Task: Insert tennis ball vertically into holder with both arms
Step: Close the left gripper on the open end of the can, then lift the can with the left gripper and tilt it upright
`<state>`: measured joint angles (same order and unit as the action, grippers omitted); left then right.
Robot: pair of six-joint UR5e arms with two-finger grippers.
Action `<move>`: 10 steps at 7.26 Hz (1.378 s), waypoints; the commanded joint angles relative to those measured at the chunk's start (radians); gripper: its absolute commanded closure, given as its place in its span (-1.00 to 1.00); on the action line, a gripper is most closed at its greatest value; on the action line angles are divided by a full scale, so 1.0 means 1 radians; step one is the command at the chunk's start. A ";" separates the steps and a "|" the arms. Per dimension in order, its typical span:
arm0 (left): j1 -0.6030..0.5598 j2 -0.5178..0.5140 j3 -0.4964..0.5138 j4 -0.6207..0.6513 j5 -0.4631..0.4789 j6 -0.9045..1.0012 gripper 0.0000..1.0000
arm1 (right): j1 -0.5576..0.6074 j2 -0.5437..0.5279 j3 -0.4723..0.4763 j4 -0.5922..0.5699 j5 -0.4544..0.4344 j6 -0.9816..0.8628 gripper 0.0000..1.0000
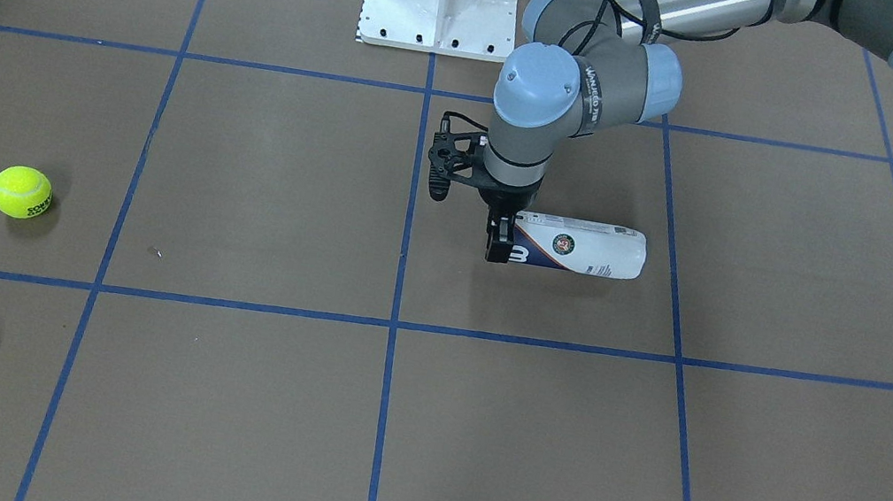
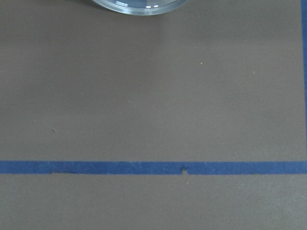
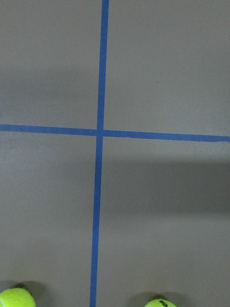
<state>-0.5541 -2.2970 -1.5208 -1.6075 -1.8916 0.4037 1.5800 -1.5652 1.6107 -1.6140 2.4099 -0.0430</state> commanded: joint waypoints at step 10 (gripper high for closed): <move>-0.012 0.066 -0.092 -1.177 0.526 -0.931 0.24 | 0.002 0.057 0.014 0.000 0.002 0.005 -0.98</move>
<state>-0.5714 -2.2733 -1.6439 -2.6103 -1.4732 -0.4757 1.5815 -1.5147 1.6234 -1.6136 2.4102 -0.0399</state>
